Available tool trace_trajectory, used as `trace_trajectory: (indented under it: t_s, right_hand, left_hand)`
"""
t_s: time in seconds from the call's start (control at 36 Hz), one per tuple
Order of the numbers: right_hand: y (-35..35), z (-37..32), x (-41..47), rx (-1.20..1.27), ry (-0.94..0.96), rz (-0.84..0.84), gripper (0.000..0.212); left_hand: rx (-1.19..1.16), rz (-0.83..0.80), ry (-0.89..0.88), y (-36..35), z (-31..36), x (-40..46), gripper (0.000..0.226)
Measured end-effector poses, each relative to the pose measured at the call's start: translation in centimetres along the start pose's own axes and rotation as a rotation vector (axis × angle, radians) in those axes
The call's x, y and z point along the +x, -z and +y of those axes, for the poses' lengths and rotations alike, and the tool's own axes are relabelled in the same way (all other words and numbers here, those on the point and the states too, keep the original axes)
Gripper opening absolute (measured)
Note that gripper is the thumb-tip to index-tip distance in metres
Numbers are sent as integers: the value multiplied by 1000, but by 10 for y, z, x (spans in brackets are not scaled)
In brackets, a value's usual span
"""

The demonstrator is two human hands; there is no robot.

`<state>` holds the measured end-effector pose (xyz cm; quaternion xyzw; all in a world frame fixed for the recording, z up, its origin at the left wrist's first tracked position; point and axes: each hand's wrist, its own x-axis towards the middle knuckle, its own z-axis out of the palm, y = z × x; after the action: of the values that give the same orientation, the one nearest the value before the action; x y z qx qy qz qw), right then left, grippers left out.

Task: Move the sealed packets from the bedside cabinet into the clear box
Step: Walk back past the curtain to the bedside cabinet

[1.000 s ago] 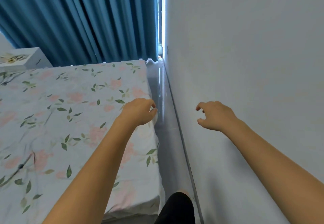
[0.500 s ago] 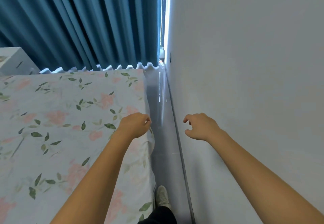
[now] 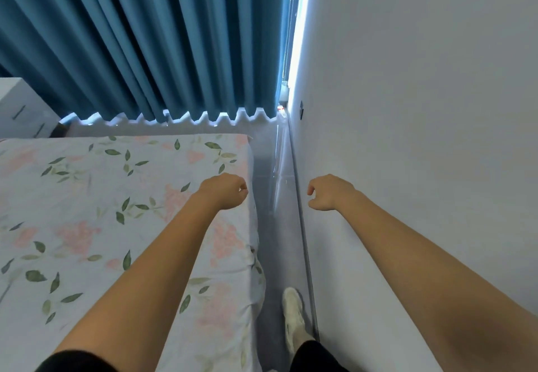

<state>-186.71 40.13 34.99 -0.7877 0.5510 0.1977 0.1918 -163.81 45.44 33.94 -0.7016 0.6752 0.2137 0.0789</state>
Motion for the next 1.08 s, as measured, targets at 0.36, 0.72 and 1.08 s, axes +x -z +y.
trace_trajectory:
  t_s: [0.36, 0.72, 1.08]
  right_hand:
    - [140, 45, 239, 49, 49, 22, 43]
    - [245, 53, 405, 23, 80, -26, 41]
    - [359, 42, 658, -60, 172, -117, 39]
  left_hand:
    - [-11, 12, 74, 95, -31, 252, 32]
    - [-38, -56, 106, 169, -78, 415, 33]
    - [0, 27, 124, 244, -147, 637, 31]
